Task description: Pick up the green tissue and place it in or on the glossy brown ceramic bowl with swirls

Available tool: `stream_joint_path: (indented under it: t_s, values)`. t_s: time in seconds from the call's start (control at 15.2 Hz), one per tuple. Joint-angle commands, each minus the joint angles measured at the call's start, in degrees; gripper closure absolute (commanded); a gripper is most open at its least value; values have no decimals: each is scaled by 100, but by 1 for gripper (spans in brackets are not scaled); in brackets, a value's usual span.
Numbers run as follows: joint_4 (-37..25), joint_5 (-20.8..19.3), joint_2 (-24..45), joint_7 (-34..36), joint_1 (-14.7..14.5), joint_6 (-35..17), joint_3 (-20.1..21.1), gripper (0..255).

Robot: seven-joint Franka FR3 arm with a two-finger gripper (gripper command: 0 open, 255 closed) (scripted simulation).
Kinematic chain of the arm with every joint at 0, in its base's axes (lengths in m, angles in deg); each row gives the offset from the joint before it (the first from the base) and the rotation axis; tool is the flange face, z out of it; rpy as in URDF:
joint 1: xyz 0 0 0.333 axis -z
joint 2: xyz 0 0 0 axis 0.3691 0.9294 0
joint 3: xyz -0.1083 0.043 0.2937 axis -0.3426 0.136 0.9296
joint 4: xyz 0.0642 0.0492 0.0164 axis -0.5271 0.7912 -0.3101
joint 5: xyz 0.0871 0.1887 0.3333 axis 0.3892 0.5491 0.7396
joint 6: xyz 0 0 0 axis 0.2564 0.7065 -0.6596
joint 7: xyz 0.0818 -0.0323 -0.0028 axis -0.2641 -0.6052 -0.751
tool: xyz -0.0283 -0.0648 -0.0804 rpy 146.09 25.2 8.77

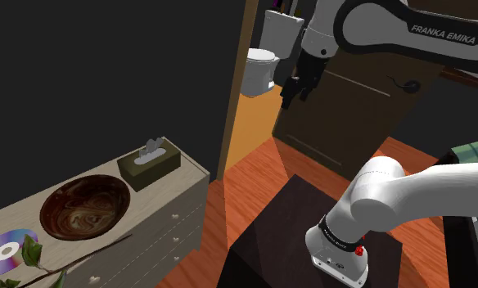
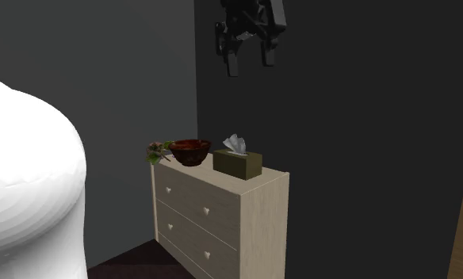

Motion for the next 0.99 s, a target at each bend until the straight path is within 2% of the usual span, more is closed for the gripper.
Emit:
stream_joint_path:
  t_s: [0.0,0.46,0.92]
  values:
    - [0,0,0,0,0,0,0,0]
    - [491,661,487,947,-204,-1199,466,0]
    - [581,1213,1381,1799,-399,-2503,962,0]
